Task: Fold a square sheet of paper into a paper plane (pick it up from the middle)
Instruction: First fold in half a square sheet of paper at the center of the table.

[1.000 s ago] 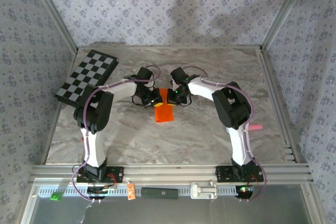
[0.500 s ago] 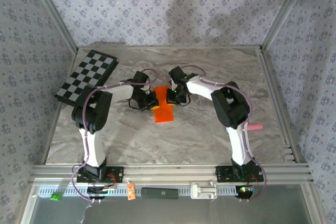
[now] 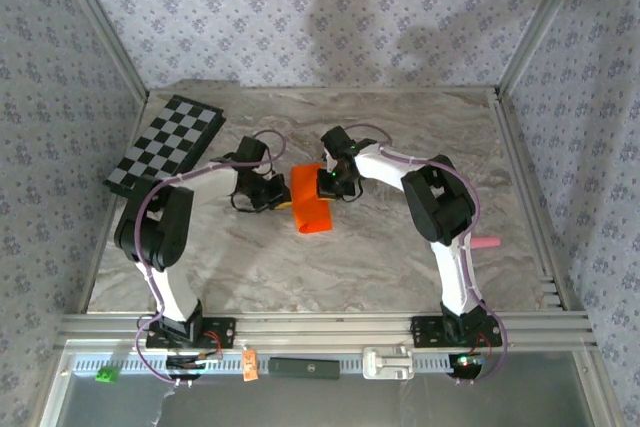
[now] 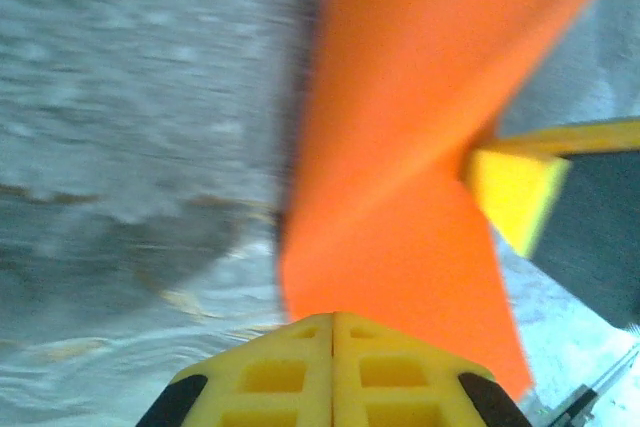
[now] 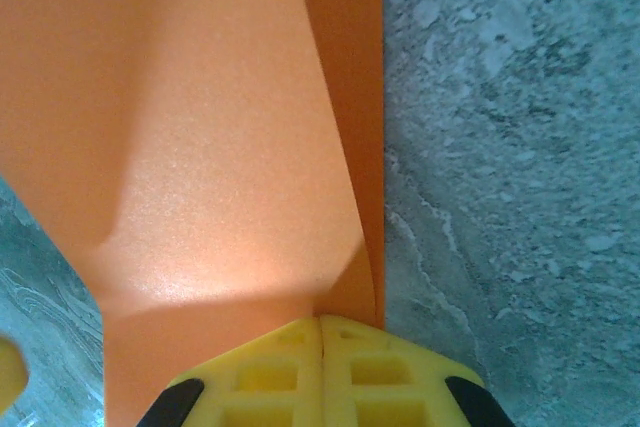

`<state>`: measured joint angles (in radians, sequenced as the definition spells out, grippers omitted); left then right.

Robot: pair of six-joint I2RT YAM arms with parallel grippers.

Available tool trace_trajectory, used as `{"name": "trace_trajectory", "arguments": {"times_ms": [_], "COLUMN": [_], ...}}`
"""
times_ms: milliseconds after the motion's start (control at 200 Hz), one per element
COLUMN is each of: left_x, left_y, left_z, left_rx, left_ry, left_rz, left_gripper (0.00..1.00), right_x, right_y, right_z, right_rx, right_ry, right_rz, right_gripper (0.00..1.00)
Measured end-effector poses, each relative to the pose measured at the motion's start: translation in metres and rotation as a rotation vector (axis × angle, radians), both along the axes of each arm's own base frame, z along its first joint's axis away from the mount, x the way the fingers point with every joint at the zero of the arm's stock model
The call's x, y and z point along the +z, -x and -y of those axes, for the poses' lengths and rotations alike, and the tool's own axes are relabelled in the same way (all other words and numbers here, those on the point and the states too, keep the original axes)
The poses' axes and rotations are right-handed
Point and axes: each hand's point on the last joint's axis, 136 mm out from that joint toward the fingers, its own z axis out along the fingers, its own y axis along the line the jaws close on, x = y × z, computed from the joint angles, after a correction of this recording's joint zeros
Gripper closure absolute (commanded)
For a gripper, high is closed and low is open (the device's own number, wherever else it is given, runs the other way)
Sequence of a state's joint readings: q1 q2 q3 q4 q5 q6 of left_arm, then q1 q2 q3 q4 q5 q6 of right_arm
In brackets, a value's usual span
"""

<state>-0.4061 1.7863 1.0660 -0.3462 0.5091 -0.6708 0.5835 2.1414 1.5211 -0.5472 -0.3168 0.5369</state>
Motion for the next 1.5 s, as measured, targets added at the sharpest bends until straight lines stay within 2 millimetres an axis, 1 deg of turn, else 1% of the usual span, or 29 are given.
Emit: {"name": "trace_trajectory", "arguments": {"times_ms": [90, 190, 295, 365, 465, 635, 700, 820, 895, 935, 1004, 1154, 1239, 1339, 1459, 1499], "left_x": [0.011, 0.012, -0.002, -0.014, -0.027, -0.031, -0.031, -0.03, -0.028, -0.025, -0.018, 0.002, 0.005, -0.004, -0.027, -0.028], "left_y": [-0.005, -0.014, -0.024, -0.025, -0.026, -0.026, -0.027, -0.031, -0.033, -0.034, -0.031, -0.032, -0.038, -0.049, -0.056, -0.057], "left_z": [0.015, 0.025, 0.029, 0.029, 0.023, 0.014, 0.004, -0.024, -0.033, -0.034, -0.027, 0.008, 0.026, 0.033, 0.027, 0.025], "left_rx": [-0.024, -0.029, -0.021, -0.017, -0.005, -0.002, 0.013, 0.066, 0.084, 0.086, 0.066, -0.015, -0.045, -0.044, -0.017, -0.012], "left_ry": [0.023, 0.045, 0.042, 0.032, 0.014, 0.06, 0.073, 0.069, 0.053, 0.05, 0.057, 0.11, 0.139, 0.139, 0.111, 0.122], "left_rz": [0.034, 0.044, 0.029, 0.005, -0.021, -0.009, -0.001, -0.004, 0.0, 0.007, 0.024, 0.084, 0.098, 0.09, 0.046, 0.036], "left_gripper": [0.93, 0.93, 0.93, 0.93, 0.93, 0.93, 0.93, 0.93, 0.93, 0.93, 0.93, 0.93, 0.93, 0.93, 0.94, 0.94], "right_x": [0.0, 0.0, 0.0, 0.0, 0.0, -0.001, -0.001, 0.0, 0.0, 0.0, 0.0, 0.0, 0.0, -0.001, -0.001, 0.0], "right_y": [0.0, 0.0, 0.0, 0.0, 0.0, 0.0, 0.0, 0.0, -0.001, -0.001, -0.002, -0.004, -0.004, -0.004, -0.004, -0.004], "right_z": [0.0, 0.0, 0.0, 0.0, 0.0, 0.0, 0.0, 0.001, 0.001, 0.001, 0.002, 0.005, 0.005, 0.005, 0.005, 0.005], "right_rx": [0.0, 0.0, 0.0, 0.0, 0.003, 0.007, 0.011, 0.019, 0.026, 0.026, 0.026, 0.021, 0.023, 0.025, 0.03, 0.033], "right_ry": [0.0, 0.0, 0.0, 0.002, 0.004, 0.008, 0.011, 0.019, 0.023, 0.026, 0.035, 0.053, 0.057, 0.058, 0.06, 0.062], "right_rz": [0.0, 0.0, 0.0, -0.002, -0.003, -0.006, -0.008, -0.005, -0.002, -0.003, 0.001, 0.009, 0.01, 0.009, 0.008, 0.01], "right_gripper": [0.97, 0.97, 0.97, 0.97, 0.97, 0.97, 0.97, 0.97, 0.97, 0.97, 0.97, 0.97, 0.97, 0.97, 0.97, 0.97]}}
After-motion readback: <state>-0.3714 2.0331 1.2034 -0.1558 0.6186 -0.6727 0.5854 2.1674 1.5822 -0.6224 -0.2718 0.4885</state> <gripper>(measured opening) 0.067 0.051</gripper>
